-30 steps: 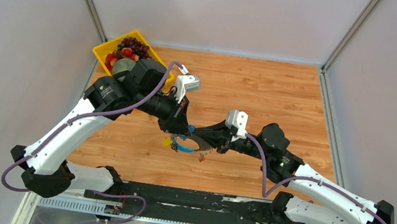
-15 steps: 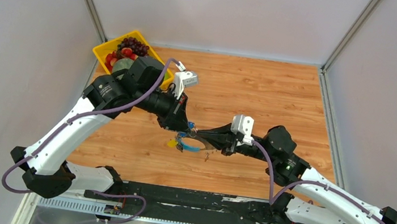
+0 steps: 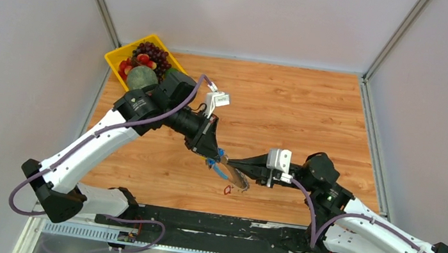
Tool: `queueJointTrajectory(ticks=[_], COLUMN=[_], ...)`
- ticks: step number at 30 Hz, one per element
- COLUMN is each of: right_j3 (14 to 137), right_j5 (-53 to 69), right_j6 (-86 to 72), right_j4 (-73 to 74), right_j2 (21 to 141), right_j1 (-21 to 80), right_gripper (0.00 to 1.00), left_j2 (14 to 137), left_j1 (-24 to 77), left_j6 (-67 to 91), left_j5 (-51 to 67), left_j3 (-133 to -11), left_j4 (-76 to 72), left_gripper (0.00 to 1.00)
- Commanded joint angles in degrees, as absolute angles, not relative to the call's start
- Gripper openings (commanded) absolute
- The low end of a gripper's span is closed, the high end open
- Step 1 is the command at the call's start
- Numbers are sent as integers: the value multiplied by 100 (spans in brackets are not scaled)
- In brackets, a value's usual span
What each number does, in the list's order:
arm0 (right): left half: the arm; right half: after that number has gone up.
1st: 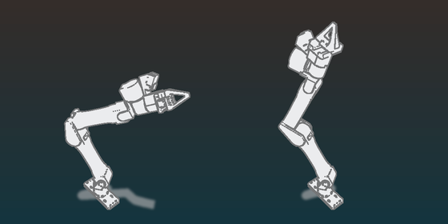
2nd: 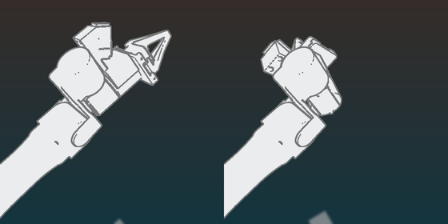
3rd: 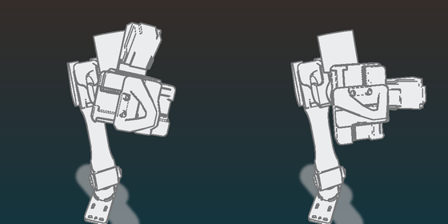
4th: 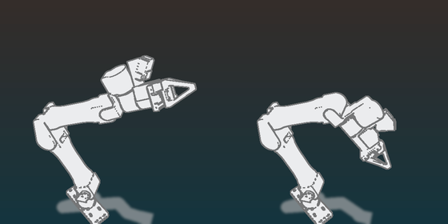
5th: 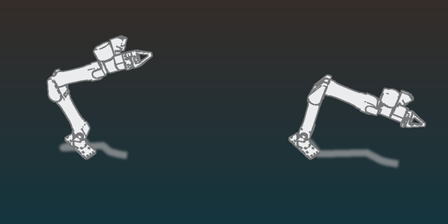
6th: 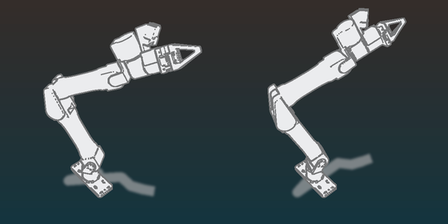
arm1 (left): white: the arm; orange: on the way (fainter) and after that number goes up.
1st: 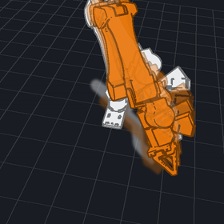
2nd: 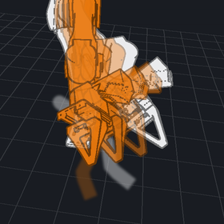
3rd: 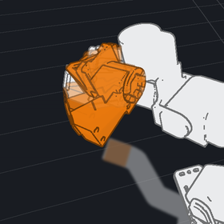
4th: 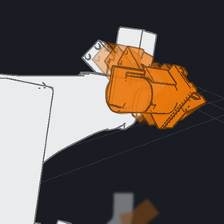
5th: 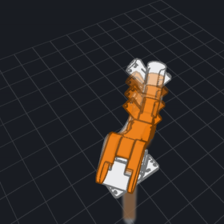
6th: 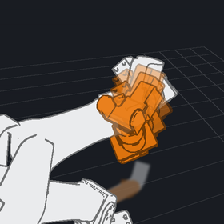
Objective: Remove the keys from the keyring
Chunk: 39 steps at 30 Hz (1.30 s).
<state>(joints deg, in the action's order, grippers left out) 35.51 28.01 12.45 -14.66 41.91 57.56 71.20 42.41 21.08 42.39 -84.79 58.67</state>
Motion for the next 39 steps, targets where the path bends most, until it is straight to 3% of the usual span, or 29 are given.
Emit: queueJointTrajectory(ticks=[1, 15, 17, 21, 24, 31, 39], right_j3=[3667, 3281, 3358, 3465, 3438, 4047, 4366], right_j5=[3186, 3019, 2945, 2848, 2840, 2029, 2169], right_j6=[1773, 2800, 2637, 2326, 1947, 357, -253], right_j4=[-1991, -2270, -2140, -1838, -1809, -1188, -1010], right_j2=[4064, 3880, 3848, 3709, 3571, 4029, 4680], right_j1=[5783, 5826, 5815, 5821, 5821, 5807, 5796], right_gripper=[0, 2, 19, 41, 47, 42, 32], left_j2=[7212, 7158, 7157, 7212, 7195, 7107, 7042], left_j1=[4162, 4166, 4162, 4164, 4159, 4165, 4163], left_j6=[2396, 2866, 2784, 2491, 2328, 2114, 1973], left_j5=[4833, 5342, 5290, 5051, 5009, 4851, 4720], left_j3=[-8278, -7759, -7895, -8263, -8399, -8600, -8763], left_j4=[5151, 4285, 4391, 4867, 4979, 5224, 5406], left_gripper=[0, 0, 0, 0, 0, 0, 0])
